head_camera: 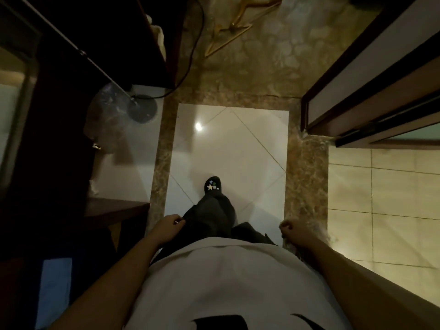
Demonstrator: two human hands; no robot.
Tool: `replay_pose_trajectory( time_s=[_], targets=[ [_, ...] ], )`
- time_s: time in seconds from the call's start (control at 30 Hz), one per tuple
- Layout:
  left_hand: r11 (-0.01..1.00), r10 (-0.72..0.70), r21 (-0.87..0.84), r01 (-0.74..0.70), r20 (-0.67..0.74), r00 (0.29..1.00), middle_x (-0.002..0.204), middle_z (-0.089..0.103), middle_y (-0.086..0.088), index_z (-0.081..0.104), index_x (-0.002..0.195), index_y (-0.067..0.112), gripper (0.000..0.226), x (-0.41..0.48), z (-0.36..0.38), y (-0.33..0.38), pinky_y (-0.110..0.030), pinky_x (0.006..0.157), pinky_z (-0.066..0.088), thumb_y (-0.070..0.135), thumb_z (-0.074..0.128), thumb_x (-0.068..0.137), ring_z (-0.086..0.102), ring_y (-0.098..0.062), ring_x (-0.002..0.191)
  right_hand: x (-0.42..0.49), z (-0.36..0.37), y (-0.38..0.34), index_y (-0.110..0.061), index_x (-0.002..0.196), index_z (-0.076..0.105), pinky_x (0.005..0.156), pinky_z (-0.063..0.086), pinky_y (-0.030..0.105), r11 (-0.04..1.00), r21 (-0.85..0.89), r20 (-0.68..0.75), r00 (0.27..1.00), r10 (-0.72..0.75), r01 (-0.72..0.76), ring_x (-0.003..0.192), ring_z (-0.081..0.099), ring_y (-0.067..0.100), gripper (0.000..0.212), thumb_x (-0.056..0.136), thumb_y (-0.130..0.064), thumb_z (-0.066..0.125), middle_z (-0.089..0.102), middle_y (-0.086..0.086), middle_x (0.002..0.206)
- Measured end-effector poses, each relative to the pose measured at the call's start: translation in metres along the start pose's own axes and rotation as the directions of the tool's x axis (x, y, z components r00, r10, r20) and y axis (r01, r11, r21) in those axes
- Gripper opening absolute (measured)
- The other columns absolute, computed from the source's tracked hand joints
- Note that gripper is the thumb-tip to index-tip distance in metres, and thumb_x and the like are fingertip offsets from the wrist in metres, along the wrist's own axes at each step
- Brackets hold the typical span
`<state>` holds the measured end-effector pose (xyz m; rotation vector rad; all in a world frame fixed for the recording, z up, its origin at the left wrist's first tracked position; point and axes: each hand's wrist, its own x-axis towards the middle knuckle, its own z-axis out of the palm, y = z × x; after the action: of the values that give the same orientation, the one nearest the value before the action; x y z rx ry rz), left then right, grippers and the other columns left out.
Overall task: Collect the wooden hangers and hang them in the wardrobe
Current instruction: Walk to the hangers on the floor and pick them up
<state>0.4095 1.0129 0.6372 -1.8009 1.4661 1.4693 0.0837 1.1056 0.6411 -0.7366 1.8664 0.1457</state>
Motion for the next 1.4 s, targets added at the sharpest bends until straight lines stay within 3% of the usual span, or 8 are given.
replay_pose_trajectory(
  time_s=[0.1, 0.17, 0.5, 0.73, 0.9, 1.03, 1.13, 1.4],
  targets=[
    [0.999, 0.030, 0.025, -0.030, 0.020, 0.999, 0.116, 0.062, -0.017, 0.060, 0.114, 0.004, 0.029, 0.022, -0.041, 0.019, -0.029, 0.083, 0.044, 0.020, 0.043, 0.097, 0.058, -0.025, 0.100, 0.025, -0.024, -0.074, -0.006, 0.104, 0.062, 0.080, 0.051, 0.037, 0.992, -0.026, -0.004, 0.992, -0.125, 0.125, 0.087, 0.059, 0.025, 0.021, 0.093, -0.013, 0.046, 0.065, 0.019, 0.107],
    [0.999, 0.045, 0.019, -0.045, 0.019, 0.999, 0.110, 0.063, -0.015, 0.061, 0.113, 0.003, 0.028, 0.033, -0.064, 0.032, -0.027, 0.077, 0.043, 0.019, 0.044, 0.096, 0.056, -0.021, 0.092, 0.038, -0.042, -0.125, -0.007, 0.108, 0.063, 0.071, 0.047, 0.027, 0.980, -0.036, -0.006, 0.980, -0.197, 0.197, 0.085, 0.058, 0.022, 0.024, 0.092, -0.015, 0.046, 0.066, 0.015, 0.107],
    [1.000, -0.023, -0.011, 0.022, -0.039, 0.999, 0.097, 0.063, -0.012, 0.063, 0.105, 0.005, 0.023, 0.095, -0.150, 0.103, -0.035, 0.084, 0.048, 0.020, 0.049, 0.094, 0.060, -0.027, 0.090, 0.103, -0.151, -0.254, -0.010, 0.117, 0.060, 0.094, 0.048, 0.038, 0.923, -0.049, 0.023, 0.924, -0.381, 0.382, 0.102, 0.060, 0.027, 0.028, 0.094, -0.019, 0.046, 0.063, 0.011, 0.112],
    [0.997, -0.081, -0.013, 0.080, -0.055, 0.995, 0.107, 0.064, -0.017, 0.062, 0.110, 0.004, 0.026, 0.147, -0.190, 0.220, -0.031, 0.083, 0.045, 0.019, 0.049, 0.094, 0.059, -0.026, 0.092, 0.185, -0.272, -0.214, -0.013, 0.094, 0.062, 0.087, 0.052, 0.045, 0.976, 0.016, -0.006, 0.976, -0.217, 0.217, 0.095, 0.062, 0.032, 0.016, 0.092, -0.015, 0.047, 0.065, 0.015, 0.100],
    [0.998, 0.055, 0.015, -0.054, -0.005, 0.998, 0.097, 0.058, -0.014, 0.059, 0.100, 0.005, 0.020, 0.193, -0.212, 0.352, -0.035, 0.081, 0.044, 0.018, 0.046, 0.095, 0.055, -0.025, 0.087, 0.214, -0.353, -0.186, 0.006, 0.106, 0.060, 0.058, 0.042, 0.020, 0.991, 0.096, -0.017, 0.996, -0.093, 0.094, 0.072, 0.054, 0.018, 0.024, 0.096, -0.005, 0.042, 0.057, 0.015, 0.091],
    [0.980, 0.190, -0.057, -0.190, -0.002, 0.982, 0.110, 0.062, -0.017, 0.059, 0.113, 0.005, 0.027, 0.224, -0.231, 0.450, -0.041, 0.096, 0.047, 0.020, 0.046, 0.095, 0.059, -0.031, 0.104, 0.238, -0.408, -0.182, -0.004, 0.106, 0.065, 0.076, 0.047, 0.034, 0.989, 0.144, -0.055, 0.998, -0.033, 0.041, 0.086, 0.058, 0.026, 0.025, 0.095, -0.015, 0.045, 0.061, 0.011, 0.091],
    [0.973, 0.228, -0.047, -0.226, 0.030, 0.973, 0.111, 0.063, -0.018, 0.061, 0.108, 0.008, 0.023, 0.246, -0.247, 0.495, -0.043, 0.096, 0.047, 0.020, 0.048, 0.094, 0.060, -0.033, 0.104, 0.257, -0.441, -0.195, -0.015, 0.094, 0.064, 0.080, 0.047, 0.038, 0.985, 0.172, -0.069, 0.998, 0.010, 0.002, 0.087, 0.059, 0.026, 0.020, 0.095, -0.021, 0.045, 0.061, 0.006, 0.089],
    [0.988, 0.122, -0.099, -0.119, 0.021, 0.992, 0.092, 0.060, -0.016, 0.057, 0.092, 0.012, 0.012, 0.305, -0.337, 0.532, -0.032, 0.080, 0.043, 0.016, 0.046, 0.095, 0.056, -0.026, 0.087, 0.329, -0.507, -0.312, -0.012, 0.062, 0.048, 0.049, 0.041, 0.019, 0.979, 0.203, -0.020, 1.000, -0.005, 0.009, 0.052, 0.048, 0.014, 0.035, 0.097, -0.013, 0.040, 0.049, 0.005, 0.060]
  ],
)
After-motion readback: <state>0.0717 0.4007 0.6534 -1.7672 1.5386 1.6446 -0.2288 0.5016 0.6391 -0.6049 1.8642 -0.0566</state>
